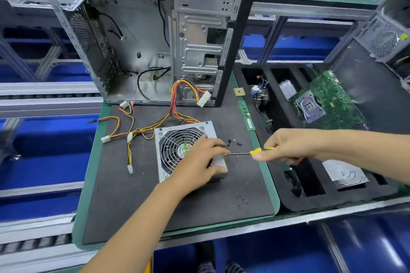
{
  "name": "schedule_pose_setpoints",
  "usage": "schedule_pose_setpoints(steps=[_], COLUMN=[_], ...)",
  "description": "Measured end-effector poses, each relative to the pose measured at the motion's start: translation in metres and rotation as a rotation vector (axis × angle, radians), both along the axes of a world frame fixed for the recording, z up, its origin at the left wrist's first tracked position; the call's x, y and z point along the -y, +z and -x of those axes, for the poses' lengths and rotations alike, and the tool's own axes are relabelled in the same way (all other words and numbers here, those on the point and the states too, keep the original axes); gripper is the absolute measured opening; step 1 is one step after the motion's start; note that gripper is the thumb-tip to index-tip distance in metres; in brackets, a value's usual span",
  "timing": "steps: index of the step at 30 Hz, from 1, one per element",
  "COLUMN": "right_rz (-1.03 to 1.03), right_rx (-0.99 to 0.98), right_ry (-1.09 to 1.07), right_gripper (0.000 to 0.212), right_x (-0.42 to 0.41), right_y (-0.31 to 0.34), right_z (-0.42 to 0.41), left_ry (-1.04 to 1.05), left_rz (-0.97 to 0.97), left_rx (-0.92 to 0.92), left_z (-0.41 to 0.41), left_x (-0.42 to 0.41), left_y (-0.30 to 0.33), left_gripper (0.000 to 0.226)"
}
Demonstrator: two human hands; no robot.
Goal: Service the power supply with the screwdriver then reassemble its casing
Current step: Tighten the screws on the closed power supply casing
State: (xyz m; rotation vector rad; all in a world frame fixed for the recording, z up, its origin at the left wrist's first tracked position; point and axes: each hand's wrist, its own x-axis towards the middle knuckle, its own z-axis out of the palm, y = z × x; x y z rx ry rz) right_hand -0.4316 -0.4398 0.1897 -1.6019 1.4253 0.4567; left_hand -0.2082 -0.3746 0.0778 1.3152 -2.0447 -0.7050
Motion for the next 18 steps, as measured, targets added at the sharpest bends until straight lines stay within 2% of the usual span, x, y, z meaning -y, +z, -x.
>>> schedule_pose_setpoints(steps=[2,5,8,11,14,18], right_rz=[0.284,0.564,0.74,0.793,0.754,0.742], right_rx=[0.049,0.077,0.115,0.142,0.195,0.22], right_ry=[0.095,0.043,-0.026,-0.089,-0.139,-0.127], right_gripper=[0.051,0.051,0.033,0.026,0.017,0.021], right_x=[-0.004,-0.004,-0.001,0.002,0.003,0.003], right_y=[-0.04,-0.101,-0.141,-0.161,-0.168,-0.172], right_z=[0.011,0.012,0.005,0.001,0.004,0.007], left_ry=[0.097,0.196,0.242,0.326,0.424,0.525], left_rz=[-0.003,-0.092,-0.154,-0.106,-0.022,0.039], left_rx=[0.084,0.119,0.022,-0.052,-0.101,-0.129], left_z=[-0.001,0.001,0.0,-0.014,-0.033,-0.053], left_x=[0.0,-0.001,-0.001,-0.004,-0.013,-0.028], left_y=[-0.002,0.001,0.005,0.012,0.015,0.01], left_gripper=[0.059,0.077,0.073,0.055,0.038,0.03])
